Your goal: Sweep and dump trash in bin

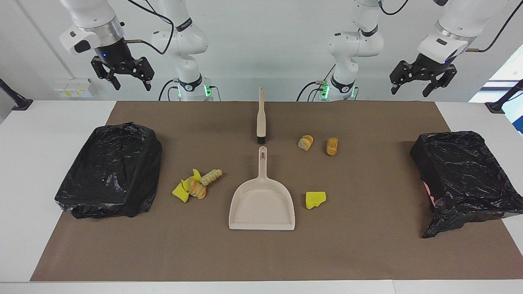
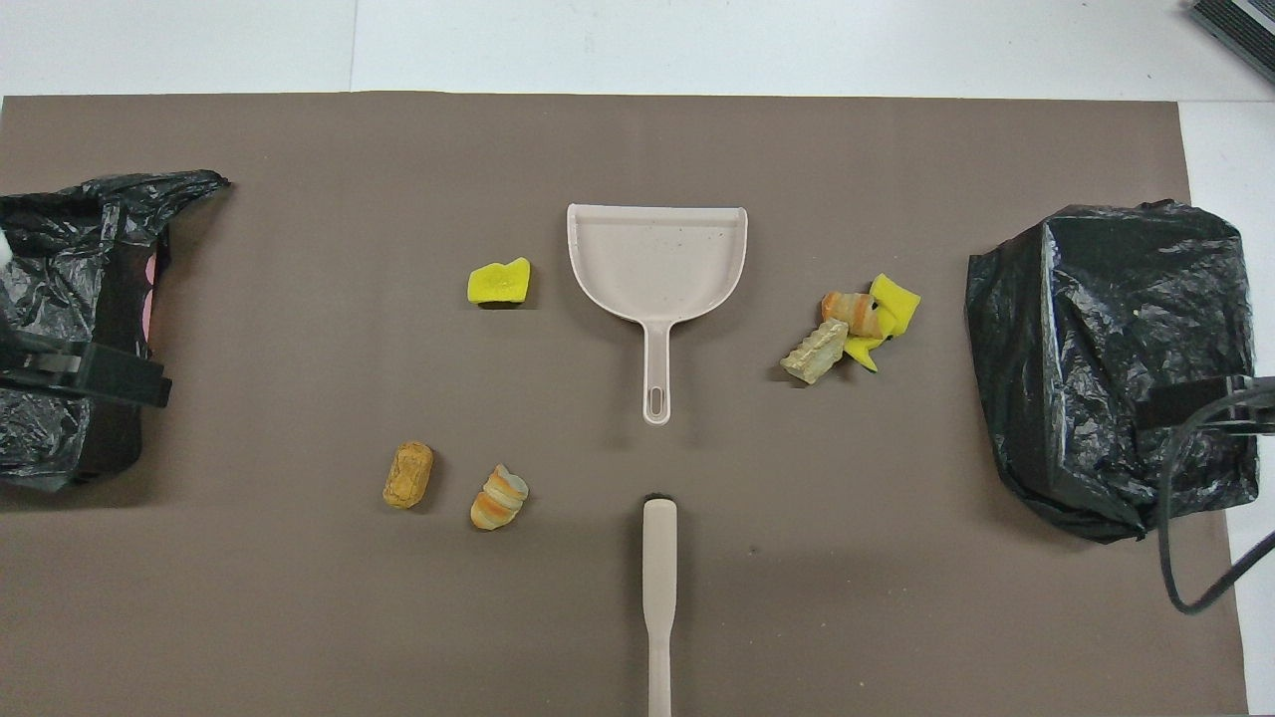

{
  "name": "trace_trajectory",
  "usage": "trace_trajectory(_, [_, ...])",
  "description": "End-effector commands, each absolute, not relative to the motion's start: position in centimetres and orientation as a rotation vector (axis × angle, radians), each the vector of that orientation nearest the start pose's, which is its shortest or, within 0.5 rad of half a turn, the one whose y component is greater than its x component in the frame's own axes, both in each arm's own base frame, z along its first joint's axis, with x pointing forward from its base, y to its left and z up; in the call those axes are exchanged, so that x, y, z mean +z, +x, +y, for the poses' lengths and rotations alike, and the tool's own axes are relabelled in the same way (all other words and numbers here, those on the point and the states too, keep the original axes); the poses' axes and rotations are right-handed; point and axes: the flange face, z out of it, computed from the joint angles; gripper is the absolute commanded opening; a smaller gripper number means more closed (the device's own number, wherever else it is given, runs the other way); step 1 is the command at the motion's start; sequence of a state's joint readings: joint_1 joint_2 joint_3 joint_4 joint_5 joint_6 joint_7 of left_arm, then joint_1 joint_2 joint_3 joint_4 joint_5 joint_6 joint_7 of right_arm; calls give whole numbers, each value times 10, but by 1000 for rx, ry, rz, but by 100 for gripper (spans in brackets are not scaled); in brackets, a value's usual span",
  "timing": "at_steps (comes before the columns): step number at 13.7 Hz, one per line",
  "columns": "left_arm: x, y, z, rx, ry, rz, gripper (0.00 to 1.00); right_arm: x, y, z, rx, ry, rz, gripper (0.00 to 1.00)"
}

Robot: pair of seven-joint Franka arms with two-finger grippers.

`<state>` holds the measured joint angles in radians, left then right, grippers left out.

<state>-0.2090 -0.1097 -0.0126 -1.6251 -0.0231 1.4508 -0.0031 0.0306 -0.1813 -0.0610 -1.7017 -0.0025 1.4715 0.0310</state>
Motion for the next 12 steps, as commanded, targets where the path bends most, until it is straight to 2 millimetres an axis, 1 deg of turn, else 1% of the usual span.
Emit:
trace_trajectory(1, [619,451,-162,73,-3131,354,100,652,480,-23,95,-3112,55,100])
trace_trajectory(3, [593,434,-207,102,-3124,363,100,651,475,-23,102,-3111,60,100])
trace_trajectory(4, [577,426,-226,95,-3125,347,100,648,472,-23,104,-3109,64,100])
trace_trajectory(6, [550,404,-269,84,-3139,329,100,640,470,-21,126,-3108,67,100])
trace_trajectory(7, [537,392,-287,74,-3147,321,100,637,471,-19,131,-3109,60,100])
trace_trajectory(8, [522,379,-306,66,-3150,322,100,633,476,-15,122,-3111,54,100])
trace_trajectory(10, [496,352,-341,49,-3155,315,100,624,486,-15,142,-3116,157,100])
trace_trajectory(11, [484,341,-352,37,-3161,313,100,619,491,-14,152,-3123,166,100])
trace_trajectory(12, [469,329,-368,44,-3157,315,100,620,494,-15,126,-3122,166,100])
